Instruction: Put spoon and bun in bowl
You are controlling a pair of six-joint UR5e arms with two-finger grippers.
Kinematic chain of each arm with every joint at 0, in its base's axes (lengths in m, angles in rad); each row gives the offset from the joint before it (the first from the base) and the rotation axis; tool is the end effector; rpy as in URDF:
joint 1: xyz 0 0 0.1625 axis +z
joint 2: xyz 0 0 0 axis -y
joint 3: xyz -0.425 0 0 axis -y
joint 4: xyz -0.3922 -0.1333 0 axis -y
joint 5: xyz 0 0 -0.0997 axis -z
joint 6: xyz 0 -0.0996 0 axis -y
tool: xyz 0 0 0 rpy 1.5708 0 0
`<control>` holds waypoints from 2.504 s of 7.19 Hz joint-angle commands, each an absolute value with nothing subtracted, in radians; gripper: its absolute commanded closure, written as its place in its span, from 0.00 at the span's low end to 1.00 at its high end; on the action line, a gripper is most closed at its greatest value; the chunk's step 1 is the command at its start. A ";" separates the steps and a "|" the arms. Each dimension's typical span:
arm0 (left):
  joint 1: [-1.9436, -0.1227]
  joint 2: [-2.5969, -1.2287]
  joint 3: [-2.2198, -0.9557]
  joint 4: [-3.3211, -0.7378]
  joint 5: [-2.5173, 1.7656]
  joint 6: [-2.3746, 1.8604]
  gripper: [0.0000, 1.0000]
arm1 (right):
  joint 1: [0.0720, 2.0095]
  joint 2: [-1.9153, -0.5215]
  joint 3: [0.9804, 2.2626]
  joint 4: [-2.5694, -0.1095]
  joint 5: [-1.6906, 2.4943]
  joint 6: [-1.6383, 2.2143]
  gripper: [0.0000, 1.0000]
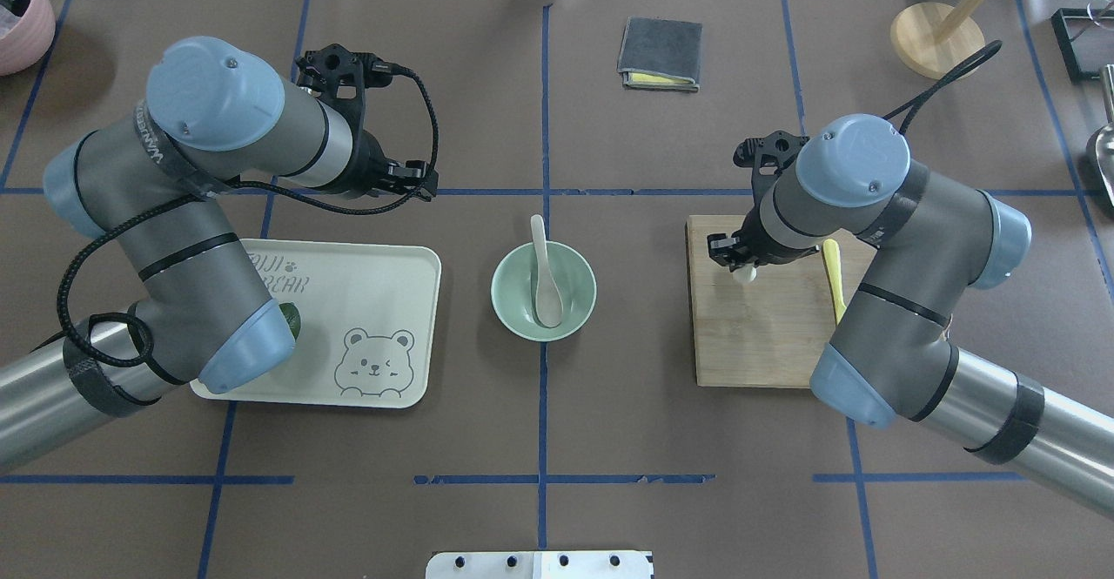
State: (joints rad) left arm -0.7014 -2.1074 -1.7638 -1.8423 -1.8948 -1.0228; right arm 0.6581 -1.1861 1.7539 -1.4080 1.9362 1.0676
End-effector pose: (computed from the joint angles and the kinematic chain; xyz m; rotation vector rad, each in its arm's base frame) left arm 0.4256 -0.4925 0.2333 0.3394 0.9768 0.0227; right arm -0.4359 -0.4605 0.3483 0.1044 -0.7947 0.0131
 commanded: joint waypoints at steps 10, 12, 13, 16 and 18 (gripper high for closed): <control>-0.778 -2.013 -1.931 -1.842 -1.898 -1.025 0.26 | 0.454 -0.896 1.704 -1.367 1.813 1.525 0.16; -0.778 -2.003 -1.933 -1.842 -1.896 -1.019 0.26 | 0.475 -0.894 1.701 -1.367 1.812 1.545 0.00; -0.790 -1.961 -1.931 -1.859 -1.902 -0.999 0.27 | 0.526 -0.916 1.707 -1.367 1.824 1.536 0.00; -0.885 -1.827 -1.925 -1.867 -1.971 -0.701 0.26 | 0.769 -1.189 1.860 -1.367 2.070 1.307 0.00; -1.004 -1.743 -1.890 -1.867 -2.047 -0.452 0.21 | 0.965 -1.346 1.894 -1.379 2.207 1.048 0.00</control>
